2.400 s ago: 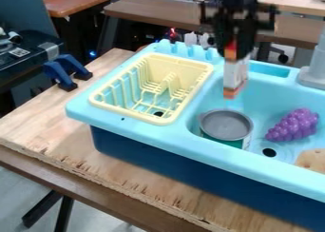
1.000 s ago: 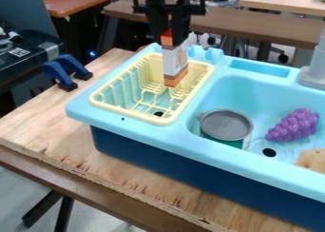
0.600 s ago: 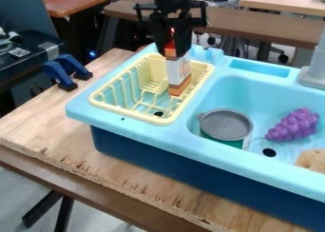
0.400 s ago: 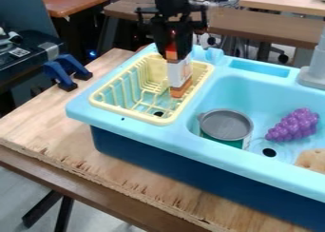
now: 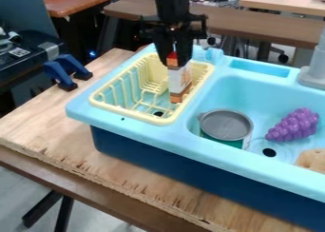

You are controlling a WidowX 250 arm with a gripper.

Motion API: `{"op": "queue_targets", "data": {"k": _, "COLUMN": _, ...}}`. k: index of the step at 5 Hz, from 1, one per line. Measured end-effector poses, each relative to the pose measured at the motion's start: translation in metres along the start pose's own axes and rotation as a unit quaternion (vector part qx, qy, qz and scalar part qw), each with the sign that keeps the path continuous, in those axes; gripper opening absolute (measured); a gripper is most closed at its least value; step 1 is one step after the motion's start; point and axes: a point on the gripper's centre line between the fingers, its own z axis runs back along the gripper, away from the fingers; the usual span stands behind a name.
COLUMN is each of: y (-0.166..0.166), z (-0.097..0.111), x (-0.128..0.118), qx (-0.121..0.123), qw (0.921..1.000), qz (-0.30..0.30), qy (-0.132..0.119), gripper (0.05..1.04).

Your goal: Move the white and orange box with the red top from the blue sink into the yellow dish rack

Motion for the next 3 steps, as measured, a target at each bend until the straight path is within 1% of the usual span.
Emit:
{"op": "queue_targets", "data": {"k": 1, "y": 0.0054, "z": -0.0031, "x": 0.0033, "qx": 0.001, "qw": 1.0, "qz": 0.001, "qy": 0.002, "gripper": 0.376}}
{"op": "queue_targets", "data": {"k": 2, "y": 0.009, "z": -0.0046, "x": 0.008, "qx": -0.008, "qw": 1.0, "qz": -0.002, "qy": 0.0, "gripper": 0.376}}
{"op": "queue_targets", "data": {"k": 3, "y": 0.0094, "z": -0.0044, "x": 0.0105, "qx": -0.008, "qw": 0.9999, "qz": -0.009, "qy": -0.002, "gripper": 0.447}}
